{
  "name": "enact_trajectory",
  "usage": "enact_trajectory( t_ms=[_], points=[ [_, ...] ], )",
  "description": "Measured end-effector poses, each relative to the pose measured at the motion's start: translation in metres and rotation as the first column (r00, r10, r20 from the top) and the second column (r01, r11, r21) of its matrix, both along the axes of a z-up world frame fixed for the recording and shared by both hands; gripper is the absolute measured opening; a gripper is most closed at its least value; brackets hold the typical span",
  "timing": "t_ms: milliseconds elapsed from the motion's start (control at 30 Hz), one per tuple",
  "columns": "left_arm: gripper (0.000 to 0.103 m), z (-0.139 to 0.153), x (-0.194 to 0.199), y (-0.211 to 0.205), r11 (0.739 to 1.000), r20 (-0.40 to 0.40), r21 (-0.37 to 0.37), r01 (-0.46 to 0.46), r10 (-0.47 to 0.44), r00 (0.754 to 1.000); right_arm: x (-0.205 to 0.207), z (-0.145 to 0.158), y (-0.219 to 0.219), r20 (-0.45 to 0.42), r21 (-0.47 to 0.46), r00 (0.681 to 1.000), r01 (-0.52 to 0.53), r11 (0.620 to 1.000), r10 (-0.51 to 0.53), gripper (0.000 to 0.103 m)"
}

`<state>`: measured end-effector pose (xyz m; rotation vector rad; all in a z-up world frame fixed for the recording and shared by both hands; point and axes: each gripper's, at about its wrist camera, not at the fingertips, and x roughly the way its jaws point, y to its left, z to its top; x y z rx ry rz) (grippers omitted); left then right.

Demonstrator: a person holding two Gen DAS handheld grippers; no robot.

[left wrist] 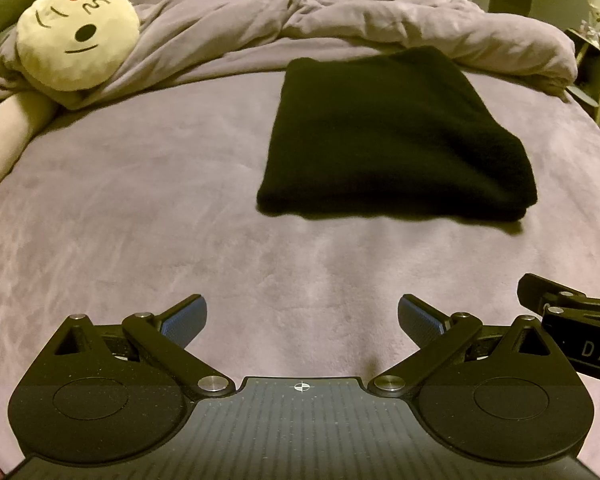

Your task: Fold small clothes

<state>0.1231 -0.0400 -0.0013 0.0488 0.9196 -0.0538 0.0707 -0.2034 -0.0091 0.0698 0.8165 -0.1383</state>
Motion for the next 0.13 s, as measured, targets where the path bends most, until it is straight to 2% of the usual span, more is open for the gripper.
enact_trajectory(
  t_ms=[133],
  points=[
    [0.103,0.0017,-0.0019,-0.0005,1.0,0.013,0.003,0.009,-0.009,1.0,-0.001,0.0004,-0.0003,0.002,-0.002,1.0,0.003,1.0,-0.003,0.099]
  ],
)
